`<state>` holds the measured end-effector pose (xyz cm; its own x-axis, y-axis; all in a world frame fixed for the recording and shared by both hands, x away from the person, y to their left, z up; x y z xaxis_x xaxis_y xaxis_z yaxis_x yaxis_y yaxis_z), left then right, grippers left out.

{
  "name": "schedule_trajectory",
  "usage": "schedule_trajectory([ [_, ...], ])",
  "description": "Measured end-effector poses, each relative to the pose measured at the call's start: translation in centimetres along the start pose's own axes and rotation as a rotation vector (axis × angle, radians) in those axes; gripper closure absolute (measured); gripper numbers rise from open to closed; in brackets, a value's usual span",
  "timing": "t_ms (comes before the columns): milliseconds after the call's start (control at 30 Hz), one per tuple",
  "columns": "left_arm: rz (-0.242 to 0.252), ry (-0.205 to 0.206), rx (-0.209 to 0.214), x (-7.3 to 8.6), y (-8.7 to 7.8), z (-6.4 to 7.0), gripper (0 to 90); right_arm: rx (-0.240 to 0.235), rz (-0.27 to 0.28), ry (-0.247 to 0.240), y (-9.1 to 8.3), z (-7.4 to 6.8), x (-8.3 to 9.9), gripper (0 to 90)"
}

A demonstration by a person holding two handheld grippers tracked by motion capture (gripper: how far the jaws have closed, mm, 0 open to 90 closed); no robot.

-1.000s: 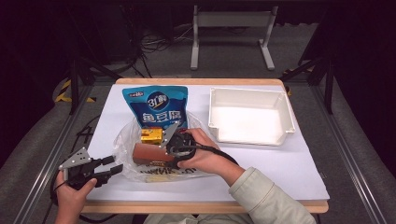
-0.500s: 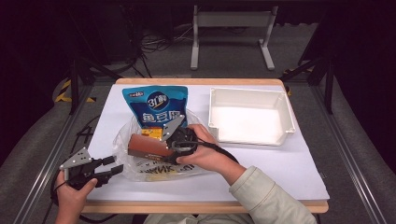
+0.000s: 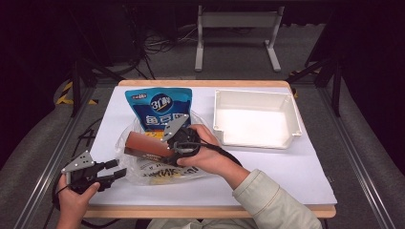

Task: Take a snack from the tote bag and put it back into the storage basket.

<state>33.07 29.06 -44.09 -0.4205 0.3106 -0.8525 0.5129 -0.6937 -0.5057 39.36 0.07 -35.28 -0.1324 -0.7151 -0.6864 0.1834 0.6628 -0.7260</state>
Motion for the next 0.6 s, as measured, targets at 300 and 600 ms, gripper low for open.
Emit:
schedule_trajectory([
  [300,-0.001,0.002,-0.001,0.0,0.0,-0.1,46.5,-0.016,0.036,-0.004,-0.6,-0.4,-1.0,42.2],
  [600,0.003,-0.006,-0.011,0.0,-0.1,-0.1,42.2,-0.015,0.061,-0.004,-2.3,-0.2,-1.4,42.2],
])
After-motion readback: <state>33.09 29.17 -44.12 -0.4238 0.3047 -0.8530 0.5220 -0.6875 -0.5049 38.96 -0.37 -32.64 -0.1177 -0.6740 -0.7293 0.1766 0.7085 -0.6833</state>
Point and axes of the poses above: each handheld gripper's, and its own axes: y roughly forward along the jaws, x roughly out of its underside, z roughly to its right, the point moved 2 cm from there along y, roughly forward along the jaws, and after that the axes turned 4 degrees about y, right-handed, at the moved point
